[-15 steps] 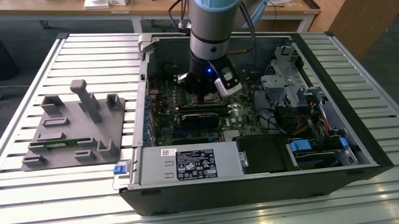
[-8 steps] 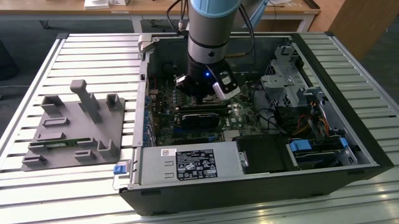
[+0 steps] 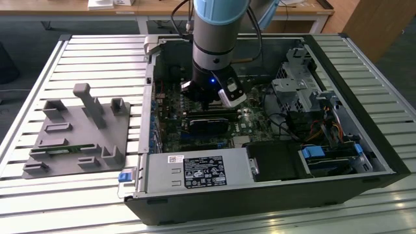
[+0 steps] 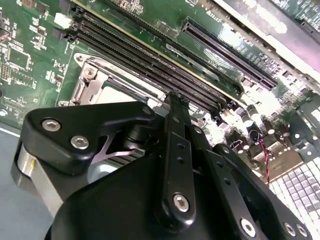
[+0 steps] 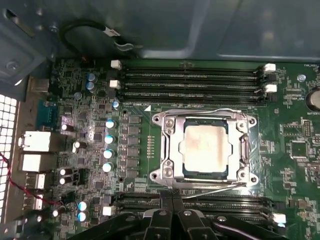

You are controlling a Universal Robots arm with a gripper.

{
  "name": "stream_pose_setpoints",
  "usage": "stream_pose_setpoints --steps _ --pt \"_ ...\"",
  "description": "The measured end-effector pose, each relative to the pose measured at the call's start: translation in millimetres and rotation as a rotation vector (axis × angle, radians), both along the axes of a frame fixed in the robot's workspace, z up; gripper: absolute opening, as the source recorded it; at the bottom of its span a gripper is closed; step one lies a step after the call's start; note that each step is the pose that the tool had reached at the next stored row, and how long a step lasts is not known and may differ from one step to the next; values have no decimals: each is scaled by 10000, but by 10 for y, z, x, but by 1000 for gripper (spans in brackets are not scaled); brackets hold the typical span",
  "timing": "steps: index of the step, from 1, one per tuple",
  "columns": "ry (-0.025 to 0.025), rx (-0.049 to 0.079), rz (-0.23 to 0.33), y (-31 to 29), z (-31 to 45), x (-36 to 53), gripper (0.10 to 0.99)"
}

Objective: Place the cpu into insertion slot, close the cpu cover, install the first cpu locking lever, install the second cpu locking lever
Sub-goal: 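Install the second cpu locking lever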

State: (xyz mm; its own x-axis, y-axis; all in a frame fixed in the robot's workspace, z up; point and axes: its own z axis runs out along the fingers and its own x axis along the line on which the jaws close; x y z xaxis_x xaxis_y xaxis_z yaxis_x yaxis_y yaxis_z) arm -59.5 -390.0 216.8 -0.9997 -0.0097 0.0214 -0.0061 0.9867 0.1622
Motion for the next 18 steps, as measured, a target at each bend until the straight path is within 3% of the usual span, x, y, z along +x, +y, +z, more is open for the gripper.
stream_pose_setpoints --steps 10,12,13,18 --pt "0 137 -2 -78 -69 -22 106" --pt "0 291 -2 -103 -73 -28 106" --pt "0 476 -3 -116 -83 -36 106" --pt "0 527 -1 -117 -117 -46 106"
